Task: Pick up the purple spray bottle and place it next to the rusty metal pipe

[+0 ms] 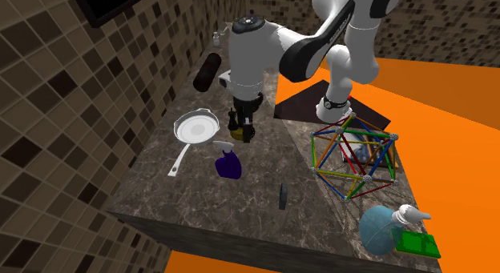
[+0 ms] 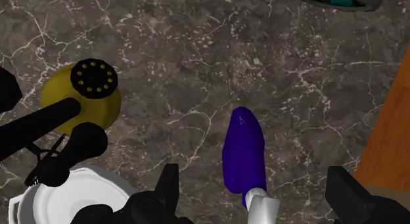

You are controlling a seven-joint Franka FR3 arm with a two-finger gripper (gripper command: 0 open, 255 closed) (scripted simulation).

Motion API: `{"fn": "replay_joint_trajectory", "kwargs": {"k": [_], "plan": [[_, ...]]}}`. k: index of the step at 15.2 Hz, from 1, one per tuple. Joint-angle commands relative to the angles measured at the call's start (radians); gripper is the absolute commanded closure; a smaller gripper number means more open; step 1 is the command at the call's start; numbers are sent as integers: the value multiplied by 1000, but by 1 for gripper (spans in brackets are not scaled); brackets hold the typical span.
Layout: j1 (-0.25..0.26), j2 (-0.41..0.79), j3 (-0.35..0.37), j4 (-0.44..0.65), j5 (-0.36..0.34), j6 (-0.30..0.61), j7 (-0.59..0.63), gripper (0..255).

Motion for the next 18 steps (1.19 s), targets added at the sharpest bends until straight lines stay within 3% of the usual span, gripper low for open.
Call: {"fn": "replay_joint_trajectory", "kwargs": {"k": [1,5,12,18], "plan": [[6,80,-7,86,-23,-11,45,0],[20,233,-26,272,-54,-53,109,0],[18,253,-29,200,-58,39,112,0],[18,253,-29,200,-58,39,112,0]]}}
